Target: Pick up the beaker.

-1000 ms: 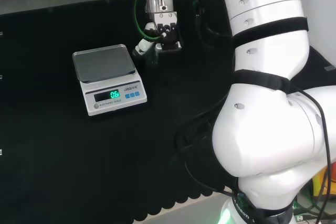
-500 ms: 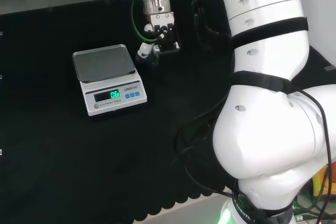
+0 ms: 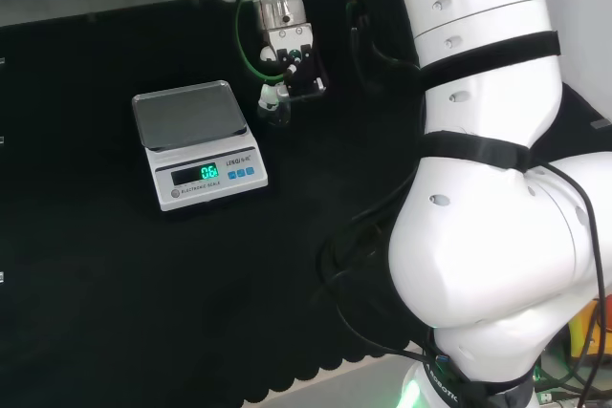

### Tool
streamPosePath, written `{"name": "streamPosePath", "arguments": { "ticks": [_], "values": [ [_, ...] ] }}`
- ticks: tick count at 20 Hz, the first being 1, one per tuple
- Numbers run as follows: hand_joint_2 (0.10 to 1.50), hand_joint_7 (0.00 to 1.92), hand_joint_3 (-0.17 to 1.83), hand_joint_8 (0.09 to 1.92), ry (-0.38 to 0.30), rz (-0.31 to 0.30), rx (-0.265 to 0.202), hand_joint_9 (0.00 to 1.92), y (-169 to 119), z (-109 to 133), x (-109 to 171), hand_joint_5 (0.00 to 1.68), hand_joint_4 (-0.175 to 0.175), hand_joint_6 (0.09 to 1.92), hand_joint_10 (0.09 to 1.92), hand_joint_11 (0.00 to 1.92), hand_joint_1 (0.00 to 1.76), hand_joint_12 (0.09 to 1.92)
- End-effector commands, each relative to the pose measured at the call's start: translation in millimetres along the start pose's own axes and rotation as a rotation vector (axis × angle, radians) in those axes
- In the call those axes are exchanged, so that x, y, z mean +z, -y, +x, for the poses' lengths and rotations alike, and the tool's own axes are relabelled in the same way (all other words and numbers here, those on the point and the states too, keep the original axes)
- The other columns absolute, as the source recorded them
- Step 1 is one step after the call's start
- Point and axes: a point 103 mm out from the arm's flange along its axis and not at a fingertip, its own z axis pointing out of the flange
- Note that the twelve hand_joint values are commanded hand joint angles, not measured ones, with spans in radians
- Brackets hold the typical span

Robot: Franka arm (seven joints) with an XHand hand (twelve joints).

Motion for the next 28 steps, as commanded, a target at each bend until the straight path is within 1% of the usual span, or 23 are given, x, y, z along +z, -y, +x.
{"name": "streamPosePath", "arguments": {
  "ticks": [1, 4, 10, 12, 16, 20, 26, 28],
  "values": [
    [1.16, 0.79, 0.07, 0.89, 0.009, -0.019, 0.006, 1.11, 5, 3, -10, 0.82, -0.175, 1.2, 0.48, 1.34, 1.11, 0.72],
    [1.19, 0.79, 0.02, 0.92, 0.011, -0.025, 0.009, 1.11, 10, 3, -15, 0.82, -0.175, 1.23, 0.51, 1.35, 1.12, 0.71],
    [1.2, 0.79, 0.01, 0.93, 0.023, -0.021, 0.017, 1.11, 21, 2, -28, 0.81, -0.175, 1.24, 0.53, 1.35, 1.11, 0.71],
    [1.2, 0.79, 0.01, 0.93, 0.017, -0.018, 0.018, 1.11, 22, -2, -25, 0.81, -0.175, 1.25, 0.53, 1.35, 1.11, 0.7],
    [1.2, 0.79, 0.01, 0.94, 0.021, -0.025, 0.026, 1.1, 30, -7, -30, 0.8, -0.175, 1.26, 0.55, 1.36, 1.11, 0.7],
    [1.2, 0.79, 0.0, 0.94, 0.025, -0.025, 0.037, 1.1, 40, -6, -49, 0.8, -0.175, 1.26, 0.55, 1.36, 1.11, 0.71],
    [1.2, 0.79, 0.0, 0.94, 0.032, -0.063, 0.04, 1.1, 57, 3, -81, 0.8, -0.175, 1.25, 0.55, 1.37, 1.11, 0.71],
    [1.18, 0.79, -0.01, 0.92, 0.035, -0.066, 0.045, 1.1, 62, 3, -88, 0.77, -0.175, 1.0, 0.54, 1.38, 1.12, 0.7]
  ]
}}
